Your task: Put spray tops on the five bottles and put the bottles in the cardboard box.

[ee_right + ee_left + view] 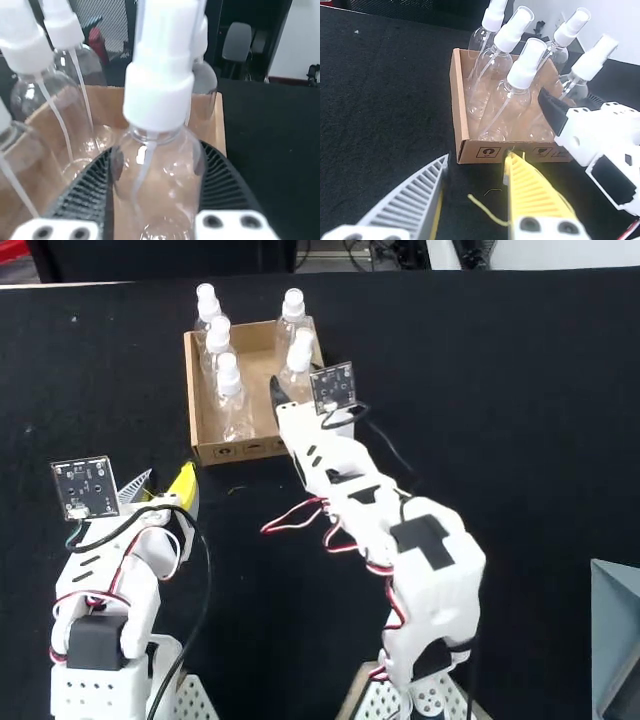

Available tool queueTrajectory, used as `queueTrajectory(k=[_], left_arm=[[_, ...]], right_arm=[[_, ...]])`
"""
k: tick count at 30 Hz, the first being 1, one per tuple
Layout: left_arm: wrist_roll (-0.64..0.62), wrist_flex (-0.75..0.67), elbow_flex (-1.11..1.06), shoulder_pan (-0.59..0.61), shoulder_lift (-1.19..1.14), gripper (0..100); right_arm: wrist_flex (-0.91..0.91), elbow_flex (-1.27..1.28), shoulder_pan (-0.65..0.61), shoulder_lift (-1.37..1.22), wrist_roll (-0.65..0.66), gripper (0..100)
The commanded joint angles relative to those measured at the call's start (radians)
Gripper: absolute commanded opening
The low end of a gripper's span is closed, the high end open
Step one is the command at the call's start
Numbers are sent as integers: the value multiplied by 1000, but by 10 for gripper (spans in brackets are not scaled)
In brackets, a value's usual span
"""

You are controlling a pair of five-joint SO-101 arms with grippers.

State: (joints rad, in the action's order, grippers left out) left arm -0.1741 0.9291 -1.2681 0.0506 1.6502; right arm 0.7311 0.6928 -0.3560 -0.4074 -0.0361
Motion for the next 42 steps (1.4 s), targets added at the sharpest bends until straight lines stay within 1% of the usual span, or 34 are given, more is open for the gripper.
queueTrajectory(k=[1, 22, 24, 29, 42], left_arm=[[-2, -23, 15, 8, 14, 166], [-2, -23, 13, 10, 14, 166], [-2, -23, 13, 10, 14, 166], [-2, -23, 13, 10, 14, 166], [-2, -23, 12, 10, 14, 166]], right_arm=[[32, -76, 23, -7, 12, 114], [31, -85, 25, -30, 14, 119], [28, -85, 25, -30, 14, 148], [26, -77, 25, -31, 14, 263], [26, -77, 26, -27, 14, 274]])
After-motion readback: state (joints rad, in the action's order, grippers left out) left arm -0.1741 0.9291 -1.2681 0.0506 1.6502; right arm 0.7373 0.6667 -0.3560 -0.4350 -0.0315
